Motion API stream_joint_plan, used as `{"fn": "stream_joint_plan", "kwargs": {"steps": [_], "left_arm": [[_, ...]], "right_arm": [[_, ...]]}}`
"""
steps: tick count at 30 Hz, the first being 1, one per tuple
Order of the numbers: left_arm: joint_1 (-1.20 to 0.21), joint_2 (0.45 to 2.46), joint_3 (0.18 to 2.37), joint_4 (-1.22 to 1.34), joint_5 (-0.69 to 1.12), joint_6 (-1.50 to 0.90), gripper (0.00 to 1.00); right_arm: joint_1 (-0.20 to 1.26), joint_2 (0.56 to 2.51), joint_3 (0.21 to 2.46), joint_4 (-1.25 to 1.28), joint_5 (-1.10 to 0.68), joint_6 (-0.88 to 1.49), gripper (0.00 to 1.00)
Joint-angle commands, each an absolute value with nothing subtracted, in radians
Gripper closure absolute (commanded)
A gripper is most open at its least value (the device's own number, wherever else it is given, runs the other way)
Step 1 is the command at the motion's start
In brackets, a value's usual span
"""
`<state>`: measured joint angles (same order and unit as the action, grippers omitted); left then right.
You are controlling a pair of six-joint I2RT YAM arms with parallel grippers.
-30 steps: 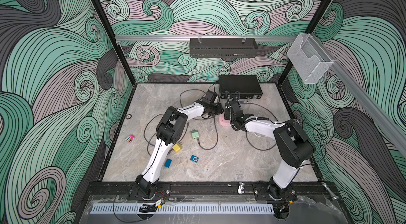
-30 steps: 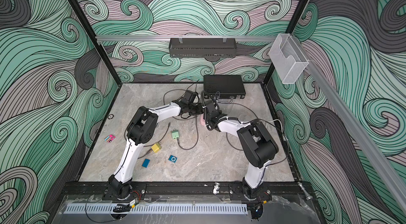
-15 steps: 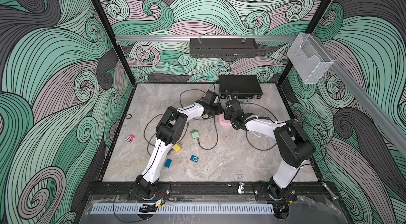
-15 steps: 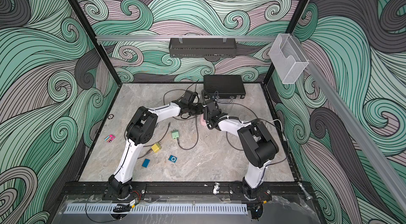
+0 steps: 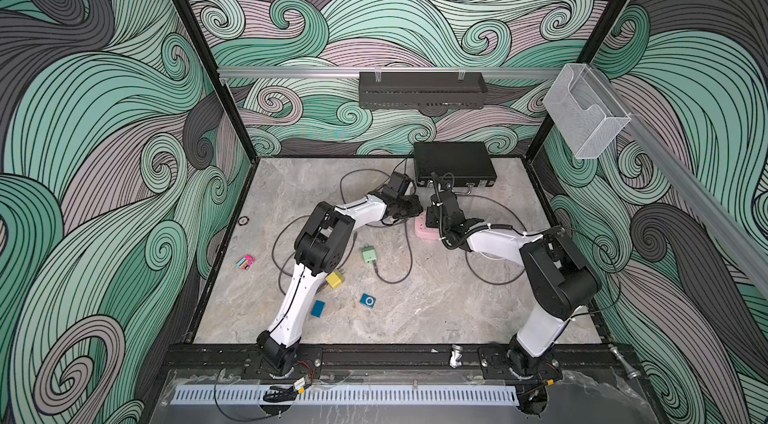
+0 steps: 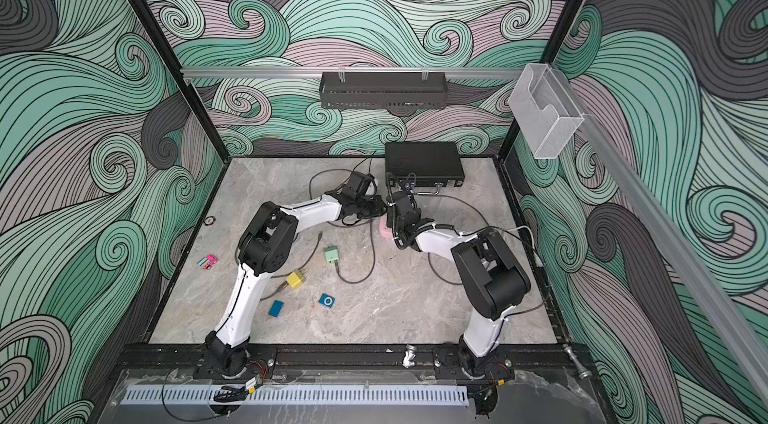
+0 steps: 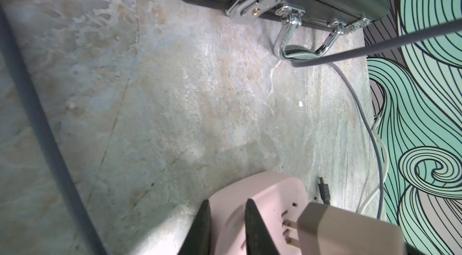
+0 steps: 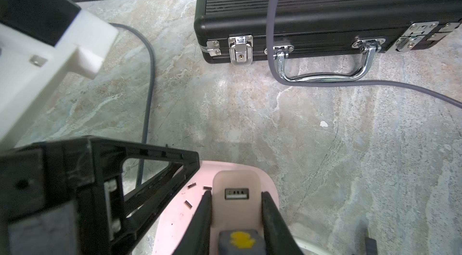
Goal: Charge mp3
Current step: Insert the plug into the socket.
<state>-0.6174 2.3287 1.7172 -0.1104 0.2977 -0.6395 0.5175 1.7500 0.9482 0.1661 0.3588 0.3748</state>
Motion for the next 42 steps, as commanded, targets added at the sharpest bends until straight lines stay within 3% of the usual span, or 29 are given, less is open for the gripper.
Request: {"fn": "stream_joint_plan", "kwargs": {"steps": [1,17,42], "left_arm": [[-0.653,2.321,1.679,-0.201,0.310,-0.638,0.78],[-0.657,2.322,1.657,-0.187,0.310,-0.646,0.79],[-0.657,2.319,1.653,-0.195,0.292,-0.644,0.79]], "right_arm": [[0.500,1.764,0.903,0.084,0.334,0.367,1.00],[0.495,1.728,0.838,0.266,0.275,0.297,1.00],[0.468,1.690,0.825,0.334,0.273,0.292,1.00]]}}
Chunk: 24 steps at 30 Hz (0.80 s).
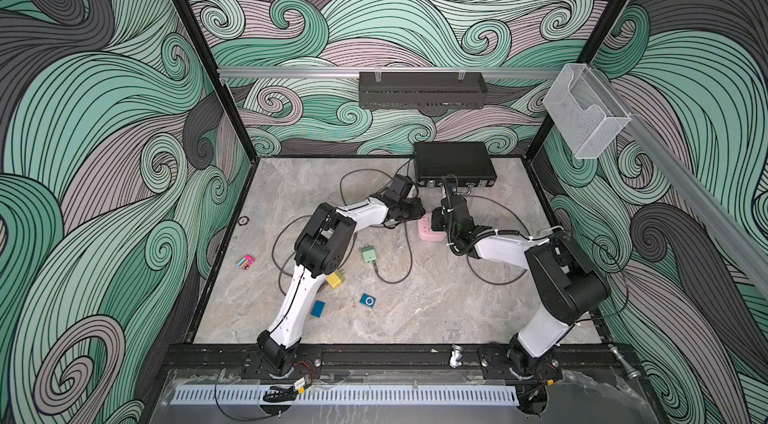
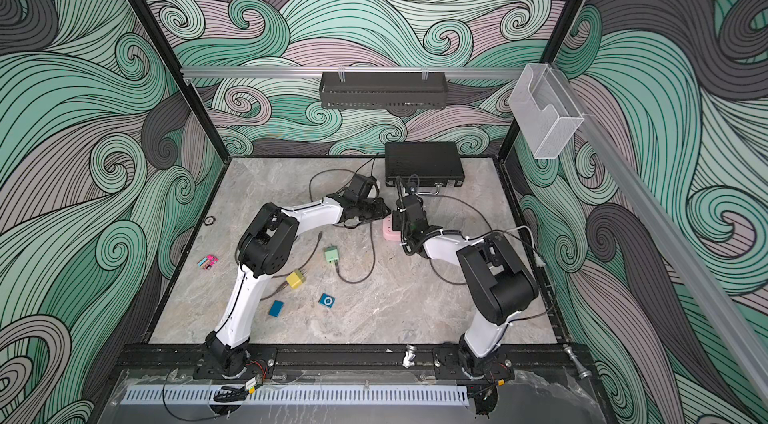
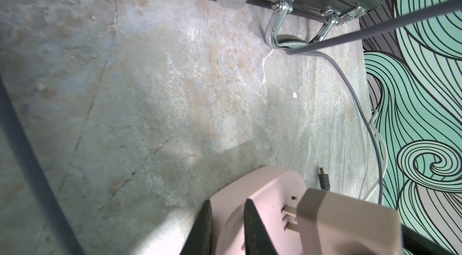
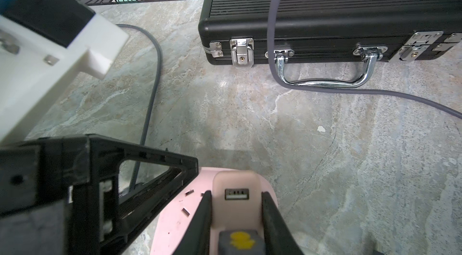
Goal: Charge mp3
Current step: Insert the plug into the socket.
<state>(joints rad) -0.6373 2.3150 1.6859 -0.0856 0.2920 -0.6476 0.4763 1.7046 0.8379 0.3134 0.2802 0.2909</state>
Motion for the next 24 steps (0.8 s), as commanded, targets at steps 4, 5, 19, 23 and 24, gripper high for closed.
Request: {"fn": "stream_joint_plan", "kwargs": {"steps": [4,5,19,23,24], "left_arm": [[-0.657,2.316,1.652,-0.195,0.287,-0.642,0.79],[-0.657,2.316,1.652,-0.193,0.287,-0.641,0.79],[-0.657,2.287,1.651,-0.192,0.259,-0.623,0.78],[-0.658,2.270,1.653,-0.200,0.232,-0.607,0.78],[-0.658,2.263,1.658,-0.207,0.225,-0.600,0.78]], "right_arm": [[0.466,1.680,0.819,0.335,0.276,0.267,1.00],[0.466,1.681,0.820,0.331,0.277,0.261,1.00],[0.483,1.754,0.855,0.076,0.316,0.219,1.00],[0.498,1.781,0.858,0.038,0.317,0.245,1.00],[0.504,1.792,0.859,0.029,0.325,0.246,1.00]]}}
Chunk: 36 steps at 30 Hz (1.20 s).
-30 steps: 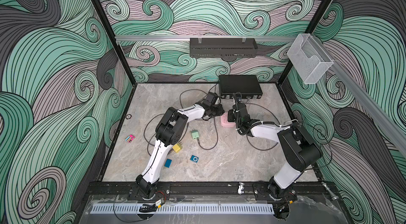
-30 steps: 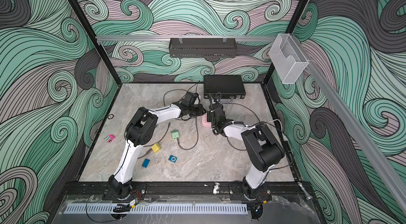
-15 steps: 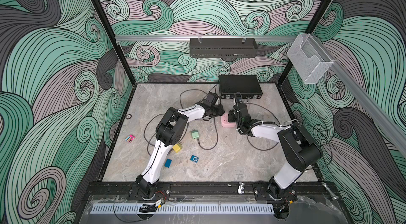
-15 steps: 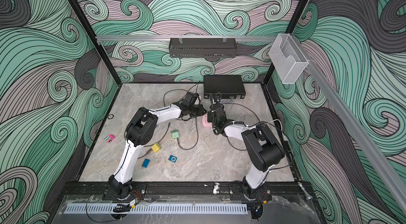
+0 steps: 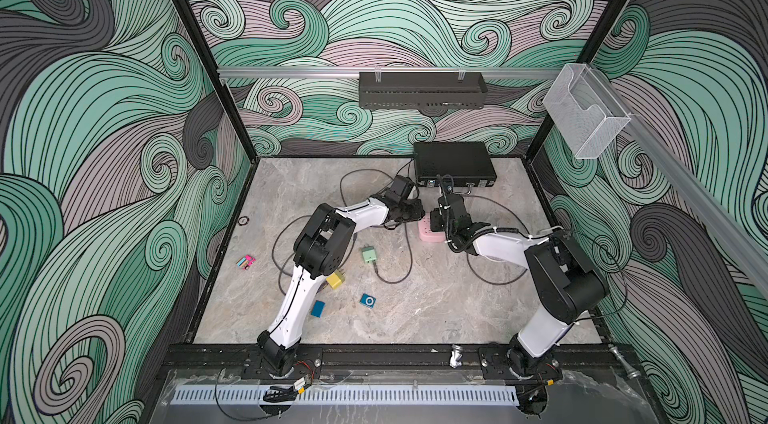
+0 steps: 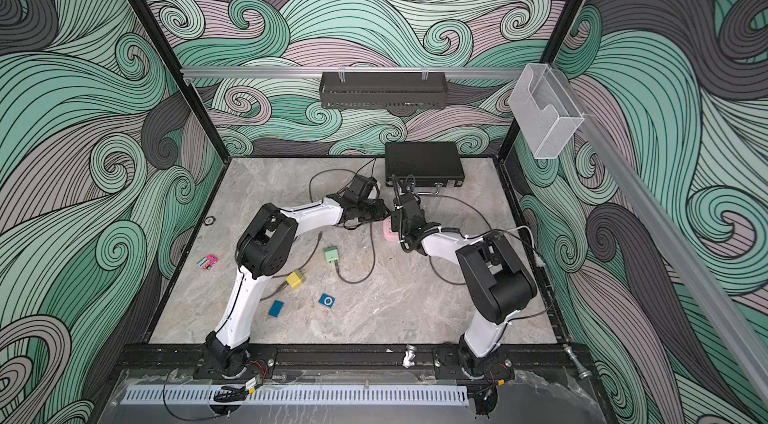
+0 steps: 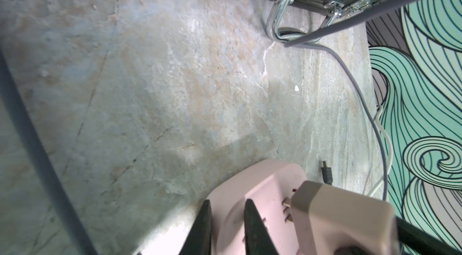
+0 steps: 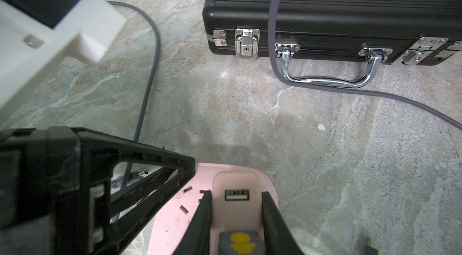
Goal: Charge mp3
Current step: Insert the plug into the socket.
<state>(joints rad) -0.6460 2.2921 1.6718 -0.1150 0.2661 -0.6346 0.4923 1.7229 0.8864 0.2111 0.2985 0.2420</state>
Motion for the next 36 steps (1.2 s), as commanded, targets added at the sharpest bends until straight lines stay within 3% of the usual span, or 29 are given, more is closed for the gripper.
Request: {"fn": "stream_joint_plan", "kwargs": {"steps": [1,5,10,22,28,32,36], "left_arm": [[-0.657,2.258,1.665,-0.216,0.218,-0.591,0.77],[-0.657,2.238,1.696,-0.261,0.195,-0.559,0.71],[-0.649,2.175,1.692,-0.311,0.116,-0.531,0.54],[-0.588,1.922,1.657,-0.446,-0.032,-0.441,0.45],[-0.584,1.785,1.541,-0.519,-0.091,-0.423,0.44],[-0.583,1.708,1.439,-0.573,-0.124,-0.440,0.44],[-0.586,1.622,1.321,-0.654,-0.126,-0.480,0.45]], "right_arm": [[0.513,1.799,0.856,0.030,0.333,0.248,1.00],[0.521,1.832,0.867,0.002,0.331,0.278,1.00],[0.527,1.889,0.883,-0.028,0.350,0.317,1.00],[0.526,1.995,1.069,-0.050,0.293,0.265,1.00],[0.527,1.904,1.081,-0.135,0.305,0.305,0.76],[0.528,1.800,1.091,-0.207,0.267,0.337,0.52],[0.527,1.681,1.110,-0.316,0.225,0.379,0.39]]}}
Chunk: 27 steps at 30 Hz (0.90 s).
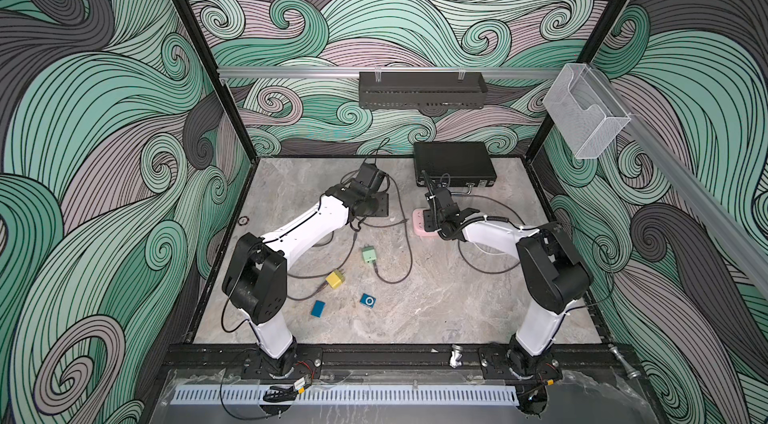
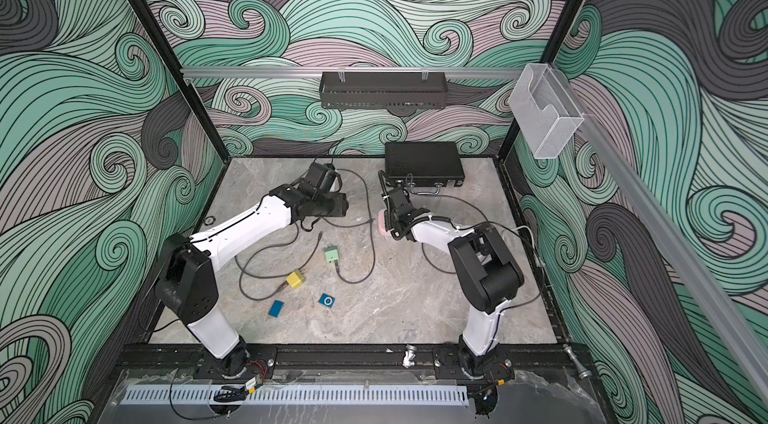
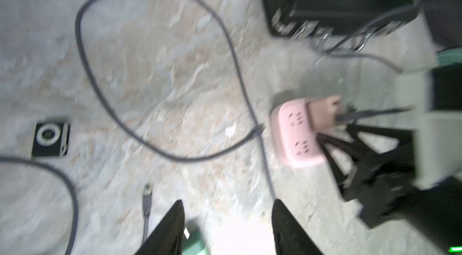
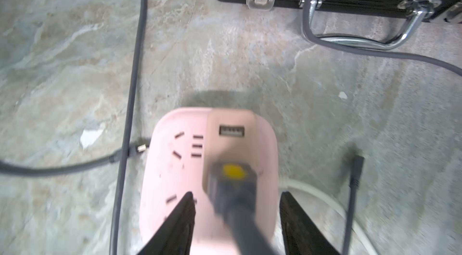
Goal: Charge mp3
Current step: Insert the plug into the socket.
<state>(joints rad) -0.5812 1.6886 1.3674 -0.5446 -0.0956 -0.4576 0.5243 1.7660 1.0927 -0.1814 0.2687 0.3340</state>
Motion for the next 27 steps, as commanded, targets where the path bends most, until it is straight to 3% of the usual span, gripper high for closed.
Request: {"fn": "stream_joint_plan", "kwargs": {"steps": [1,6,11,17,27], "left_arm": [[-0.588,1.601,1.292,-0.675,-0.133,-0.498,0.45],[-0.625,1.478,1.092,-0.730,-0.095,-0.625,0.45],[-0.731,1.430,1.019,-0.733,-0.139,-0.747,0.45],[-0.805,1.518,1.097,-0.708,-0.154,-0.761,0.45],[-0.831,1.598,1.211,-0.673,-0.141,-0.726,0.46]], "right_arm": [[0.528,1.662,1.117,-0.345,0.214,0.388,0.37],[0.528,1.556,1.121,-0.479,0.116,0.406,0.35],[0.515,1.456,1.055,-0.552,0.173,0.496,0.37],[0.400,1.435,0.970,-0.621,0.197,0.595,0.51],[0.340,1.539,0.902,-0.430,0.093,0.550,0.56]]}}
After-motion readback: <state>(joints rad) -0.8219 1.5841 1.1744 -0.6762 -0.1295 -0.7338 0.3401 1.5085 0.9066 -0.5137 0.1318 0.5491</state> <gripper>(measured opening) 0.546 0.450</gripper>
